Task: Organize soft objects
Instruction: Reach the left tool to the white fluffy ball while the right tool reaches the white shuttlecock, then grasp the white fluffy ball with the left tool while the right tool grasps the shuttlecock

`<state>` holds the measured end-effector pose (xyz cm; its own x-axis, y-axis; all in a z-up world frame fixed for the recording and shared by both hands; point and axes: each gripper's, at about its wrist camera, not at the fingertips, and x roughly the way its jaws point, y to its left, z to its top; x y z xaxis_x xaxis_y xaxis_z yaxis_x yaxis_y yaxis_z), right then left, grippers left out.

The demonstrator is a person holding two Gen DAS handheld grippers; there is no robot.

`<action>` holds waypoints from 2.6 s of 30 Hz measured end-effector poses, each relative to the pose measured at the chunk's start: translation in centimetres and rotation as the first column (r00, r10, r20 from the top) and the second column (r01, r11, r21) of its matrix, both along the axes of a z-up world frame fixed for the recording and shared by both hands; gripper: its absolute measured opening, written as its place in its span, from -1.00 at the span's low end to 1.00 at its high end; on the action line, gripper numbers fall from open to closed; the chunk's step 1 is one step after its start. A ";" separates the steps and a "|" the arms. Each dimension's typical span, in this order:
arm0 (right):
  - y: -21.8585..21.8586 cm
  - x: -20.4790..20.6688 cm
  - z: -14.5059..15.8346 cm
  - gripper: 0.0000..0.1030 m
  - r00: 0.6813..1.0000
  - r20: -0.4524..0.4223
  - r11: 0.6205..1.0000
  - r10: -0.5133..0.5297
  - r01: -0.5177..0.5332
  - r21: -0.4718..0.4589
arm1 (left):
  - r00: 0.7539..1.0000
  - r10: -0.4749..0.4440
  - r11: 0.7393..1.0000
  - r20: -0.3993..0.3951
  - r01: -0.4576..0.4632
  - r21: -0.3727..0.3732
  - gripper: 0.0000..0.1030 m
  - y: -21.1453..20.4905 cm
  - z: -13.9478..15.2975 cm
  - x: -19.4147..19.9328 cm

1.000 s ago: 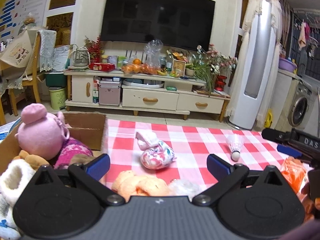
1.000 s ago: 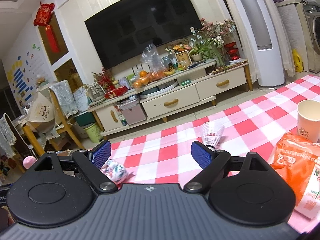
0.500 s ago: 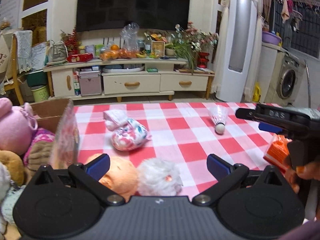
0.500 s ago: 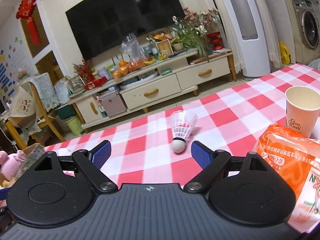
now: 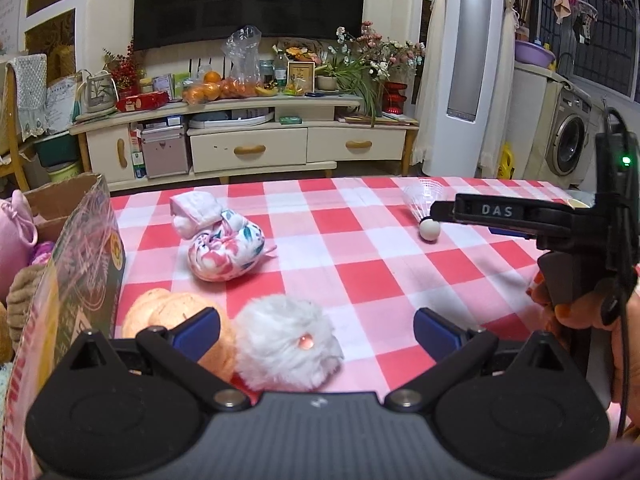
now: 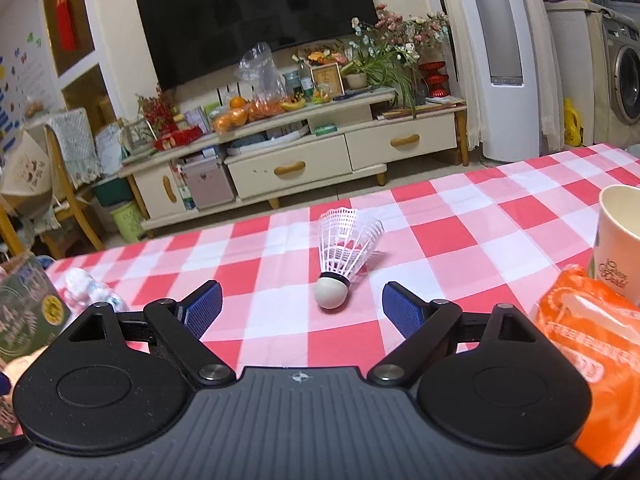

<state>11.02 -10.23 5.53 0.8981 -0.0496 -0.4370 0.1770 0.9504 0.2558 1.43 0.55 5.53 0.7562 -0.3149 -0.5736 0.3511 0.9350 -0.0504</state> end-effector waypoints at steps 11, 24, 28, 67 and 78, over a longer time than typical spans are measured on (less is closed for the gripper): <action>-2.4 2.1 -1.3 1.00 0.999 -0.042 0.998 -0.033 0.035 0.042 | 1.000 -0.002 1.000 -0.001 0.002 0.027 0.98 -1.0 -0.7 1.0; -3.0 4.4 -2.2 1.00 0.996 -0.086 0.997 -0.030 0.036 0.067 | 0.999 0.002 0.999 -0.036 -0.001 0.044 0.89 -1.7 -1.8 2.1; -3.4 5.3 -2.4 1.00 0.996 -0.083 0.998 -0.028 0.033 0.055 | 0.999 0.008 0.999 -0.049 -0.005 0.051 0.86 -1.9 -2.2 2.6; -0.7 5.0 -2.2 -0.27 0.989 -0.121 0.983 0.081 -0.099 -0.152 | 0.998 0.009 0.997 -0.068 -0.003 0.083 -0.09 -3.5 -3.5 2.8; 0.1 3.6 -1.4 -0.28 0.990 -0.092 0.979 0.108 -0.122 -0.165 | 0.999 0.033 0.999 -0.038 -0.032 0.026 -0.09 -2.0 -1.9 2.2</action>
<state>14.61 -10.13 4.11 0.8637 -0.0276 -0.5033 0.0775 0.9939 0.0783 3.58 -1.45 3.67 0.7428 -0.2753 -0.6103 0.3188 0.9470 -0.0391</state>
